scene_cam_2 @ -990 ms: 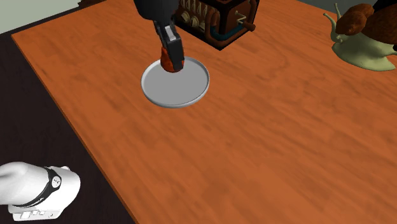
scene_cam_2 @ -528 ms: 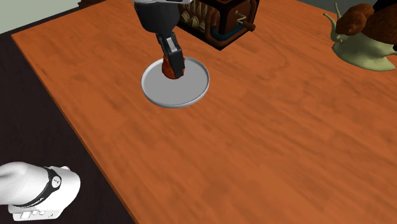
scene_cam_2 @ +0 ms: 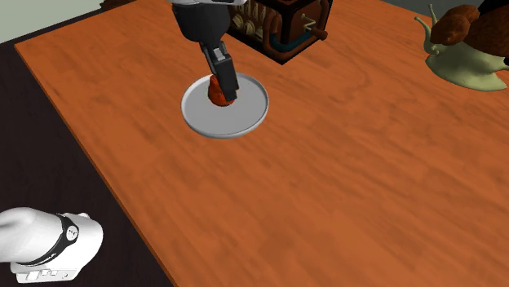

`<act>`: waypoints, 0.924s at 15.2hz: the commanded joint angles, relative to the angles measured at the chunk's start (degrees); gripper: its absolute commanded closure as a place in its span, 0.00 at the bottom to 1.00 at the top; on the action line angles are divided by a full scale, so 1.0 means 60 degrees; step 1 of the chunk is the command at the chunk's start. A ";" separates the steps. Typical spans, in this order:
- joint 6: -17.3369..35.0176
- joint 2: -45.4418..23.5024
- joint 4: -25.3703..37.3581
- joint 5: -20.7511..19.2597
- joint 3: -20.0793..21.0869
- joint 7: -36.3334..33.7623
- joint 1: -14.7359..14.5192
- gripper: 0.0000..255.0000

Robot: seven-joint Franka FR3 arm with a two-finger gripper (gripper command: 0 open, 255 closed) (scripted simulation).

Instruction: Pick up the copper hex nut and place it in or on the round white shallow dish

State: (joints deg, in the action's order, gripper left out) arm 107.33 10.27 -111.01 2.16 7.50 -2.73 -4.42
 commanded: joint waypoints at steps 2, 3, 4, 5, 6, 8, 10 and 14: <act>0.0000 0.0000 0.0000 0.0000 0.0000 0.0000 0.0000 0.00; -0.0317 0.0029 0.0289 0.0000 -0.0008 0.0001 0.0004 0.00; -0.0636 0.0045 0.0591 -0.0001 -0.0015 0.0001 0.0008 0.00; -0.0957 0.0048 0.0908 -0.0003 -0.0022 -0.0001 0.0012 0.00; -0.1211 0.0041 0.1169 -0.0006 -0.0027 -0.0003 0.0015 0.00; -0.1211 0.0042 0.1169 -0.0006 -0.0027 -0.0003 0.0015 0.00; -0.1211 0.0042 0.1169 -0.0006 -0.0027 -0.0003 0.0015 0.00; -0.1209 0.0042 0.1168 -0.0006 -0.0027 -0.0003 0.0015 0.00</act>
